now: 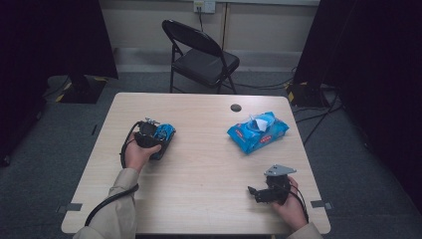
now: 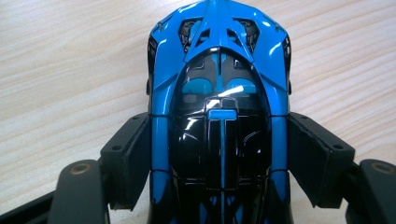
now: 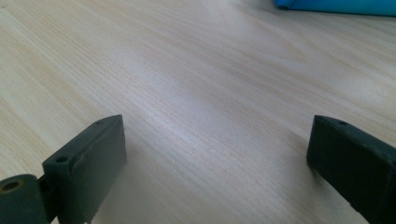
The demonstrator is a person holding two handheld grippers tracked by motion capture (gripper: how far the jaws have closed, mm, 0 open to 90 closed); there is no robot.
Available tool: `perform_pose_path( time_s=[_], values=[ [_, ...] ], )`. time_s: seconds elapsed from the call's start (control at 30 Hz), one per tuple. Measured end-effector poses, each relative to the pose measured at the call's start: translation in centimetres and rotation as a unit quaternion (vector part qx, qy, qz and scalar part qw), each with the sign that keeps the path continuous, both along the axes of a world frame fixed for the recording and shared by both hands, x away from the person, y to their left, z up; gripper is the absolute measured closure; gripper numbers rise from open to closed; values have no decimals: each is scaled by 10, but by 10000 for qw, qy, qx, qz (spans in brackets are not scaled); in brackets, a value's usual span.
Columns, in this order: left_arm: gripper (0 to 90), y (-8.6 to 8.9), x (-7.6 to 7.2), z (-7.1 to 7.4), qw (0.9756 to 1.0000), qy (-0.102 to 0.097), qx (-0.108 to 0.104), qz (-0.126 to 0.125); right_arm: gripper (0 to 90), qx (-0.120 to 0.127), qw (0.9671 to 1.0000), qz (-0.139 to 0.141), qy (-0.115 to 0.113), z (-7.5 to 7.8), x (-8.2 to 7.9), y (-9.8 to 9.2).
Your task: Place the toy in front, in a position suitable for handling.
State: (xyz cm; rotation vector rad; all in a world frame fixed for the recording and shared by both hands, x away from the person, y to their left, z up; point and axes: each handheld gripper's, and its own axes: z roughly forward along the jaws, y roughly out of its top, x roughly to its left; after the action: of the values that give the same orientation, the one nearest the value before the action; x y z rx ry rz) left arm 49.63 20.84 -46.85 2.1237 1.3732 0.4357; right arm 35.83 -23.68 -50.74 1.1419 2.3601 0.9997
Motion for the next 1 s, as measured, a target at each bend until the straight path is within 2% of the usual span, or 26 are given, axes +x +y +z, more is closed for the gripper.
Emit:
perform_pose_path(
  time_s=[0.73, 1.0],
  values=[
    [281, -8, 2, -16, 9999, 91, 123, 64, 41, -6, 10000, 15, -4, 0, 0, 0],
    [279, -8, 2, -18, 9999, 10, 93, 80, 41, -2, 10000, 17, -4, 0, 0, 0]
  ],
)
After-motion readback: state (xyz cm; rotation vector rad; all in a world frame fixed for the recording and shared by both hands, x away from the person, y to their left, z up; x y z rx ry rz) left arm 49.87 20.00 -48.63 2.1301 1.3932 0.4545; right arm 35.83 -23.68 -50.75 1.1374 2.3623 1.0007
